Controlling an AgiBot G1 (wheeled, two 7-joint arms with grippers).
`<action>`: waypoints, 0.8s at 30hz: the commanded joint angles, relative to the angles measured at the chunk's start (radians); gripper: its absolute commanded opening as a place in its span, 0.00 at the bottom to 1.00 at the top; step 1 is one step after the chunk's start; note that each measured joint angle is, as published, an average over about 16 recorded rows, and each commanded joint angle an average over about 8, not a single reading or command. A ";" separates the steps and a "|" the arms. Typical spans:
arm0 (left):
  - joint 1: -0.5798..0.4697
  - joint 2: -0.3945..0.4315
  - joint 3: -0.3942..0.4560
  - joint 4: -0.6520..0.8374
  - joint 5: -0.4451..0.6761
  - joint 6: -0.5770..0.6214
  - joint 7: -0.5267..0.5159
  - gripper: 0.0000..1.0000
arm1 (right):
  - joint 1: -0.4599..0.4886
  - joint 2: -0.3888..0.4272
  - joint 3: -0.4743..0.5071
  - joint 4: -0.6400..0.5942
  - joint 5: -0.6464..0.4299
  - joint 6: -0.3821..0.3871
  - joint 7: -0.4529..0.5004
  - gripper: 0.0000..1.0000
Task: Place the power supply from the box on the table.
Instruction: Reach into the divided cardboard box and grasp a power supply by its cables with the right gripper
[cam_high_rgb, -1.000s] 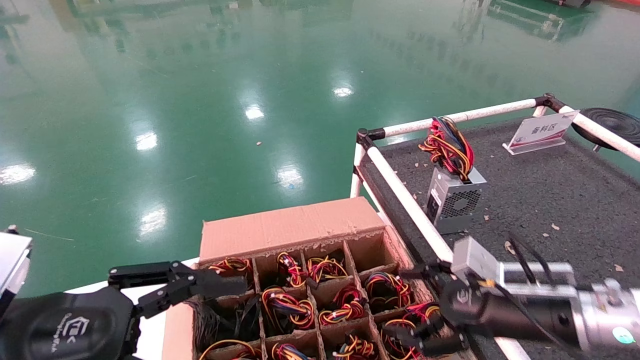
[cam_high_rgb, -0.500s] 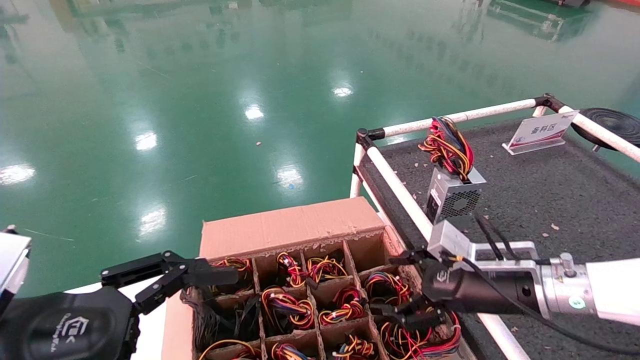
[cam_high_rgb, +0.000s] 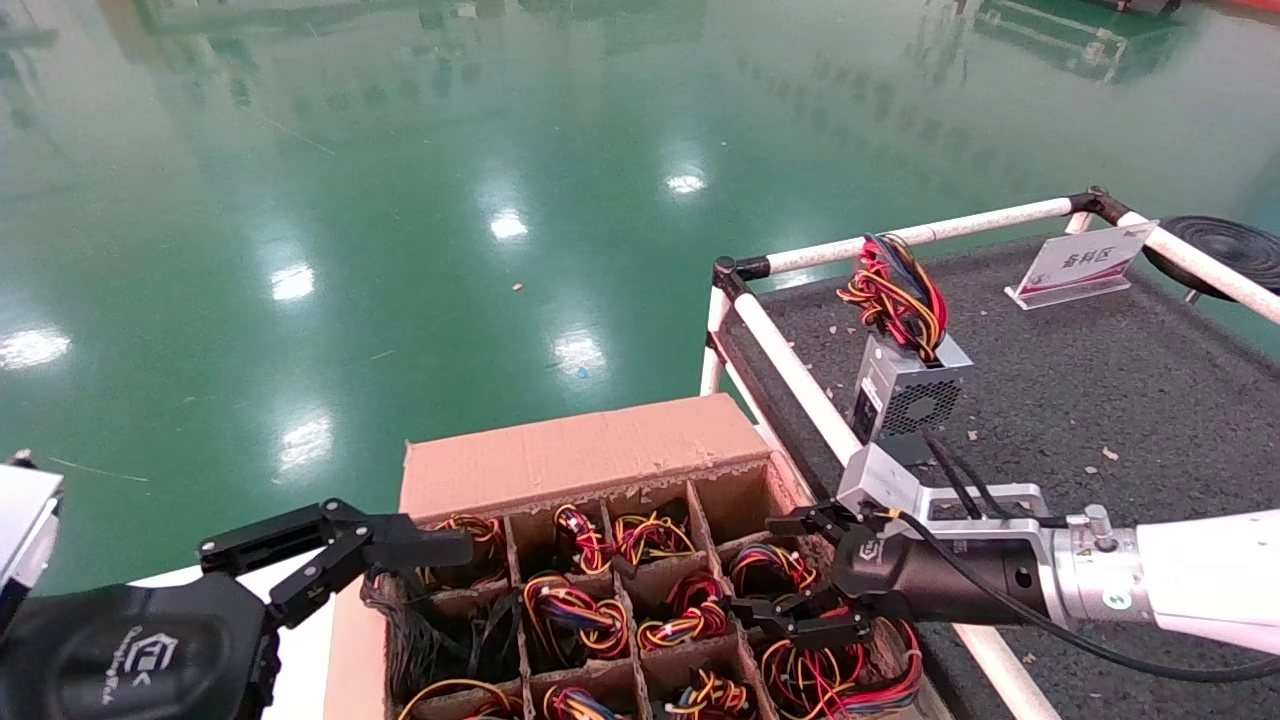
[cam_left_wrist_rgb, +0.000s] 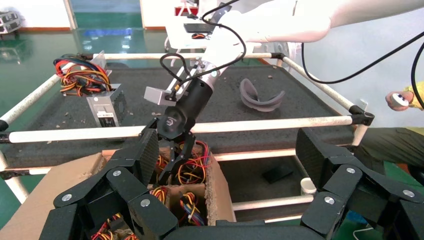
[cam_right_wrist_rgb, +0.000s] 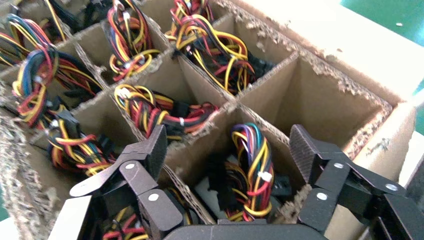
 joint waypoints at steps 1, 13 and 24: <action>0.000 0.000 0.000 0.000 0.000 0.000 0.000 1.00 | 0.008 -0.005 -0.002 -0.022 -0.004 0.004 -0.012 0.00; 0.000 0.000 0.001 0.000 0.000 0.000 0.000 1.00 | 0.034 -0.020 -0.007 -0.113 -0.013 -0.005 -0.065 0.00; 0.000 0.000 0.001 0.000 -0.001 0.000 0.001 1.00 | 0.042 -0.037 -0.009 -0.173 -0.016 0.001 -0.095 0.00</action>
